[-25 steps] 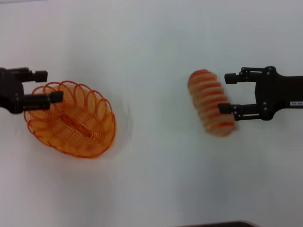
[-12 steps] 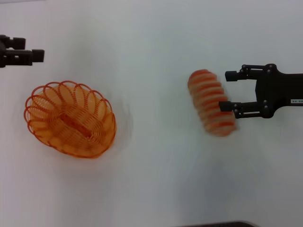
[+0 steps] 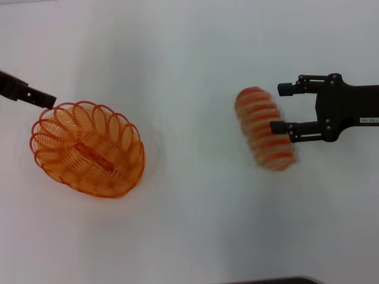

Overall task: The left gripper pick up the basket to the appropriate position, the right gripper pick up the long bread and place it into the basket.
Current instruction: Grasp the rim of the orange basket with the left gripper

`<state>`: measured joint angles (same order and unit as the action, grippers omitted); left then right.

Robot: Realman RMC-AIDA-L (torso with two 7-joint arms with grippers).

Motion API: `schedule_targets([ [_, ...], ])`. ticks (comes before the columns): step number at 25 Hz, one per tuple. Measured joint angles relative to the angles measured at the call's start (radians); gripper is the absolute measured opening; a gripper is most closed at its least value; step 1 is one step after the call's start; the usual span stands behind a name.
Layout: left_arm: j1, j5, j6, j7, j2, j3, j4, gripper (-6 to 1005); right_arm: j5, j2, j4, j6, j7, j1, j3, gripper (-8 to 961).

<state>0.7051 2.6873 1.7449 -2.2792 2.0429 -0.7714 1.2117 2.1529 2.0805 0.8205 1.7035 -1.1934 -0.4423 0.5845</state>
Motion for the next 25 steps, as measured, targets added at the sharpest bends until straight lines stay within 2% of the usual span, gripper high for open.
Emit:
schedule_targets([
  [5, 0.057, 0.128, -0.001, -0.088, 0.003, -0.096, -0.013, 750, 0.001, 0.000, -0.001, -0.010, 0.000, -0.009, 0.000, 820],
  [10, 0.099, 0.166, -0.004, -0.143, 0.004, -0.142, -0.034, 749, 0.001, 0.003, -0.003, -0.019, 0.000, -0.015, 0.013, 819],
  [14, 0.109, 0.168, -0.020, -0.171, 0.001, -0.183, -0.055, 749, 0.001, 0.004, -0.004, -0.020, 0.000, -0.016, 0.021, 819],
  [25, 0.114, 0.170, -0.084, -0.181, 0.000, -0.211, -0.139, 747, 0.001, 0.004, -0.008, -0.021, 0.000, -0.016, 0.022, 820],
])
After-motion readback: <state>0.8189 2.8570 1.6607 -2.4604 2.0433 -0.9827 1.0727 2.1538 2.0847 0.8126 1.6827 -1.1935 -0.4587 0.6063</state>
